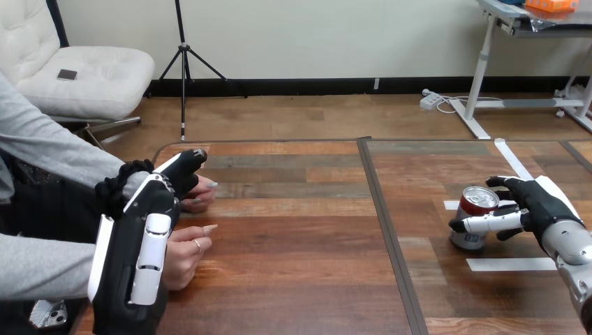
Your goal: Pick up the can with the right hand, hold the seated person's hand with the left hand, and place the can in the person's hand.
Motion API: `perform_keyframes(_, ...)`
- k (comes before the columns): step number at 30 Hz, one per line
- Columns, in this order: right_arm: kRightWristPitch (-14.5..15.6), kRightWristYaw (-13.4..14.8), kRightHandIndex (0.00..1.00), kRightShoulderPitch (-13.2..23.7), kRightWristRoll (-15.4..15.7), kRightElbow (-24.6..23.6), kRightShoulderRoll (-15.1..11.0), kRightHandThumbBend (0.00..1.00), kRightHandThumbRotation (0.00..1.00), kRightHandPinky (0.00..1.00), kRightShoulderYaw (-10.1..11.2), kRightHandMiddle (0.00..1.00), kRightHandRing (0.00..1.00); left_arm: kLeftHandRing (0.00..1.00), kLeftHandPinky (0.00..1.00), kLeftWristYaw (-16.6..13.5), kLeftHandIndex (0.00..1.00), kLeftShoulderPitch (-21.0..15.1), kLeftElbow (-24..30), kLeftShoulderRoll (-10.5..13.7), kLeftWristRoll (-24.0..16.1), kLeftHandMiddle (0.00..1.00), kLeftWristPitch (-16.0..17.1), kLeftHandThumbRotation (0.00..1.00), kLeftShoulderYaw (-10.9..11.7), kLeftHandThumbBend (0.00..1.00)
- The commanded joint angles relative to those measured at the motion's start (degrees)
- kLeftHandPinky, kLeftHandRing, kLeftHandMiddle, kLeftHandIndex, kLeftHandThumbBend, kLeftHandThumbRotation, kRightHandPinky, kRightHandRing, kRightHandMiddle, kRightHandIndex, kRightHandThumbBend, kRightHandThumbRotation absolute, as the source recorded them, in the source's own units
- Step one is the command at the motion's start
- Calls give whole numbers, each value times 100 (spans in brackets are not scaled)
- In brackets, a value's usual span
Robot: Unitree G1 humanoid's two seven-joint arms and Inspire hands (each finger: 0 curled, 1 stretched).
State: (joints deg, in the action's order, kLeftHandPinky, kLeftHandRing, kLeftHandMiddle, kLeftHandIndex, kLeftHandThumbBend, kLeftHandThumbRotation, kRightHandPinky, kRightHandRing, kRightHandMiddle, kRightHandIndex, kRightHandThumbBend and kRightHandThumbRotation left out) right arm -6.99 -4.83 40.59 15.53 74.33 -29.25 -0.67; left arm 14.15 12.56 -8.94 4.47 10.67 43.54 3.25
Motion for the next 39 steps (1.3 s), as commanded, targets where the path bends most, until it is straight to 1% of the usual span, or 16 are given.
perform_keyframes(1,-173,35,83,246,-23,-63,-87,100,5,73,-18,84,84,89,89,4,78,-266,169,-1,7,84,106,96,22,52)
perform_keyframes(4,-144,90,81,256,50,-72,-93,100,4,72,-83,82,81,89,89,-7,77,-256,205,0,-7,84,76,96,18,52)
perform_keyframes(7,-168,92,80,251,48,-66,-93,100,3,70,-84,80,78,90,90,9,77,-243,217,25,-13,84,56,96,14,51)
perform_keyframes(8,-205,97,79,239,30,-69,-91,100,2,69,-70,79,78,90,90,51,77,-289,127,32,10,84,168,96,19,51)
perform_keyframes(10,-249,103,77,225,8,-73,-89,100,1,67,-57,77,75,90,90,101,77,-349,12,37,39,85,311,97,26,48)
perform_keyframes(13,-275,134,76,220,3,-78,-80,100,1,66,-57,75,73,90,89,117,77,-346,15,54,28,85,285,98,25,47)
perform_keyframes(19,-342,132,73,209,-24,-63,-74,99,0,62,-38,71,69,90,89,149,76,-376,-43,50,43,85,340,99,38,47)
perform_keyframes(23,-353,159,71,207,-14,-70,-67,98,0,59,-49,69,66,90,89,91,76,-294,123,56,-25,85,165,100,30,48)
perform_keyframes(26,-365,176,69,202,-34,-61,-57,96,0,59,-27,68,65,89,88,57,75,-272,169,43,-53,85,125,100,33,49)
perform_keyframes(32,-371,277,67,196,-13,-68,-38,91,0,57,-44,65,62,89,88,91,75,-274,159,59,-5,85,134,100,21,47)
perform_keyframes(34,-392,308,66,191,1,-78,-34,90,0,55,-57,64,61,89,88,117,75,-266,178,70,37,85,98,100,6,47)
perform_keyframes(39,-455,430,63,174,70,-60,-37,85,0,52,-116,61,57,89,88,123,75,-278,147,72,37,86,138,100,18,47)
